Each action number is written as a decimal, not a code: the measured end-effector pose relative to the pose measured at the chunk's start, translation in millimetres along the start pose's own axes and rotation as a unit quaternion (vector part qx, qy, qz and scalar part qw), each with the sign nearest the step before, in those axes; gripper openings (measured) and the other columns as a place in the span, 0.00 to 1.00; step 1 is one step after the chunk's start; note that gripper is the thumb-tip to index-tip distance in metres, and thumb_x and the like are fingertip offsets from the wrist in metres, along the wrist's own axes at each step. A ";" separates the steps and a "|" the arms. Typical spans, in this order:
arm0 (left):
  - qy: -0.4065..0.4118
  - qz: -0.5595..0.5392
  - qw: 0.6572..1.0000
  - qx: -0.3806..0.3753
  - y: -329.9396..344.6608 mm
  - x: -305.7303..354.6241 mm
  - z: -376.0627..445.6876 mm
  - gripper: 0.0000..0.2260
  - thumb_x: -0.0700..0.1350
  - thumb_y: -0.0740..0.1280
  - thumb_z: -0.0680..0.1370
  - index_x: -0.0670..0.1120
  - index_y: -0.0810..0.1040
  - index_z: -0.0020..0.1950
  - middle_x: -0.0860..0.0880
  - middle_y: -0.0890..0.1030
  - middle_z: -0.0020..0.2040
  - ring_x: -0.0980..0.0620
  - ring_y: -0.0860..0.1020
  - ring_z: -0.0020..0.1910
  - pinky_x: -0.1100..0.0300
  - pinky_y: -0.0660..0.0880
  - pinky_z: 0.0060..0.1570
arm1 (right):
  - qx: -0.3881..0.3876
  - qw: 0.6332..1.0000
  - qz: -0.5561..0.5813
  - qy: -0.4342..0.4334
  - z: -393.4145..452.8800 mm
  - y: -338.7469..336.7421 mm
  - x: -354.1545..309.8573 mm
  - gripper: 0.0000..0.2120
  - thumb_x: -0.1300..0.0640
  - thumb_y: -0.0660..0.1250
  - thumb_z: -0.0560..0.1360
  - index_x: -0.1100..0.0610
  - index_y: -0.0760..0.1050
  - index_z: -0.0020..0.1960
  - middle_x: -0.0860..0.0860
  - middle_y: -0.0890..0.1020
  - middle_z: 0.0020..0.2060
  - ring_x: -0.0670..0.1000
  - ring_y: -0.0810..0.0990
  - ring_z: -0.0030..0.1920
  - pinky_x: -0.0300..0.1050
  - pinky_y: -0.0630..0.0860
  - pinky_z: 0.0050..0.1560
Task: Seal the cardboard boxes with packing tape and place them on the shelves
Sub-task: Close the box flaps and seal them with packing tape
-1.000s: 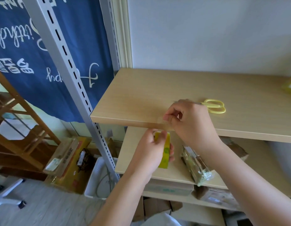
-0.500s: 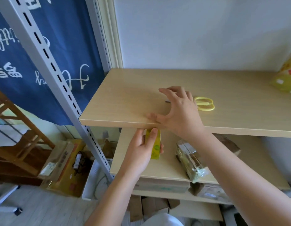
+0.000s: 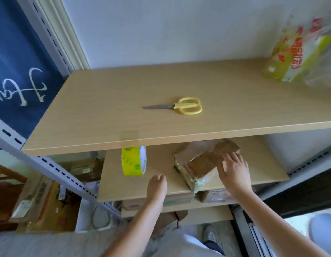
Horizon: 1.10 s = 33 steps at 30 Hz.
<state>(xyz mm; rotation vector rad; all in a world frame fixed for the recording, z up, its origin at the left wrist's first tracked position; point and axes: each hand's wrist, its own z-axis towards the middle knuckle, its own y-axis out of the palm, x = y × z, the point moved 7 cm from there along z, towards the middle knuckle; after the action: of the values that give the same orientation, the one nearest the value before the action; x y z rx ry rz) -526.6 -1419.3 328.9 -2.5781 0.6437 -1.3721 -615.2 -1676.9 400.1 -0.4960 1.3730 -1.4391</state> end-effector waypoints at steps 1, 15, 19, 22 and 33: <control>0.018 0.048 0.999 -0.013 13.8 12.5 4.7 0.15 0.46 0.57 0.83 0.42 0.73 0.67 0.44 0.76 0.64 0.43 0.73 0.67 0.52 0.71 0.65 | -0.055 0.995 0.016 0.087 0.5 13.9 18.3 0.25 0.46 0.62 0.80 0.57 0.69 0.72 0.56 0.72 0.70 0.61 0.73 0.66 0.58 0.73 0.62; 0.357 0.408 0.815 -0.207 78.1 54.5 29.8 0.46 0.65 0.65 0.74 0.60 0.35 0.79 0.53 0.56 0.78 0.47 0.77 0.54 0.57 0.76 0.45 | -0.186 0.894 0.294 0.281 -21.7 81.3 54.0 0.55 0.22 0.62 0.64 0.45 0.36 0.77 0.56 0.55 0.79 0.58 0.66 0.74 0.57 0.72 0.68; 0.391 0.369 0.834 -0.124 79.2 39.6 23.5 0.47 0.72 0.61 0.67 0.54 0.48 0.80 0.49 0.63 0.78 0.47 0.75 0.66 0.52 0.78 0.56 | -0.227 0.875 0.300 0.304 -30.4 90.3 55.4 0.46 0.39 0.59 0.80 0.53 0.28 0.78 0.57 0.57 0.79 0.61 0.68 0.72 0.54 0.71 0.67; 0.376 0.366 0.846 -0.089 79.6 47.3 16.7 0.47 0.72 0.62 0.65 0.50 0.54 0.78 0.51 0.64 0.78 0.49 0.75 0.67 0.55 0.78 0.51 | -0.229 0.864 0.311 0.325 -31.1 93.2 54.3 0.44 0.42 0.59 0.81 0.53 0.29 0.78 0.57 0.58 0.78 0.62 0.70 0.71 0.53 0.73 0.65; 0.032 0.133 0.968 -0.210 87.3 13.8 4.3 0.44 0.70 0.56 0.76 0.47 0.46 0.82 0.50 0.51 0.82 0.48 0.54 0.80 0.50 0.53 0.76 | -0.268 0.825 0.346 0.358 -63.2 89.9 44.7 0.45 0.28 0.59 0.73 0.48 0.48 0.81 0.55 0.77 0.66 0.57 0.80 0.59 0.53 0.79 0.59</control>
<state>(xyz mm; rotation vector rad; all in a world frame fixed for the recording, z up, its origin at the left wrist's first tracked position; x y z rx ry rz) -542.5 -1504.0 308.4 -2.6176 1.3698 -1.3520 -650.6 -1668.0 287.2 0.2644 2.2790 -0.6038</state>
